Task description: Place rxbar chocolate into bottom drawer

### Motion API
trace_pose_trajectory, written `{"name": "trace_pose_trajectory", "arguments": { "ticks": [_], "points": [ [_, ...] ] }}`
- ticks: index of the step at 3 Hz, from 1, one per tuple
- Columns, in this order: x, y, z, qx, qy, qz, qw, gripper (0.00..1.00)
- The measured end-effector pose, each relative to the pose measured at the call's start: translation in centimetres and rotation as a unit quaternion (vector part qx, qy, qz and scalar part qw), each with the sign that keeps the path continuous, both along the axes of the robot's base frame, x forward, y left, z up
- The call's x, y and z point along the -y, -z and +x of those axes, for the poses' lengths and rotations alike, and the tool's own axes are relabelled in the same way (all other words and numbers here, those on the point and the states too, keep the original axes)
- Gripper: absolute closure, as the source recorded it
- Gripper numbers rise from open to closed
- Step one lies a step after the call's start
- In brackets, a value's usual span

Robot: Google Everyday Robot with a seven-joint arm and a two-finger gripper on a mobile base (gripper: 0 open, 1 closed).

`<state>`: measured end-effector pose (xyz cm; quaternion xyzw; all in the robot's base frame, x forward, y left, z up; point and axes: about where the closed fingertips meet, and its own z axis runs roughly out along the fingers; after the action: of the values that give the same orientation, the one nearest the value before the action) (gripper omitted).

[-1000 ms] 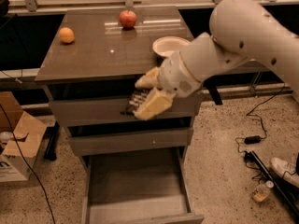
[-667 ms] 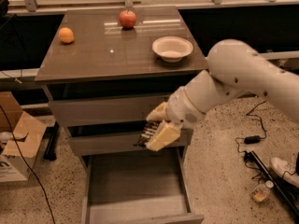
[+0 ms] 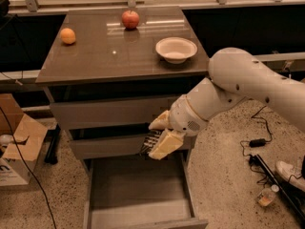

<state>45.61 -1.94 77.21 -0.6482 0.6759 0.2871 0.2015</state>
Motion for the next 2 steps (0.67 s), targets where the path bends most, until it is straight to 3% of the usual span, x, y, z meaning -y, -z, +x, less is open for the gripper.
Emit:
{"name": "trace_pose_trajectory", "arguments": {
  "ticks": [1, 2],
  "points": [
    [-1.3, 3.3, 0.8, -0.025, 0.018, -0.007, 0.9995, 1.0],
    [-2.4, 9.3, 1.9, -0.058, 0.047, 0.019, 0.997, 1.0]
  ]
}}
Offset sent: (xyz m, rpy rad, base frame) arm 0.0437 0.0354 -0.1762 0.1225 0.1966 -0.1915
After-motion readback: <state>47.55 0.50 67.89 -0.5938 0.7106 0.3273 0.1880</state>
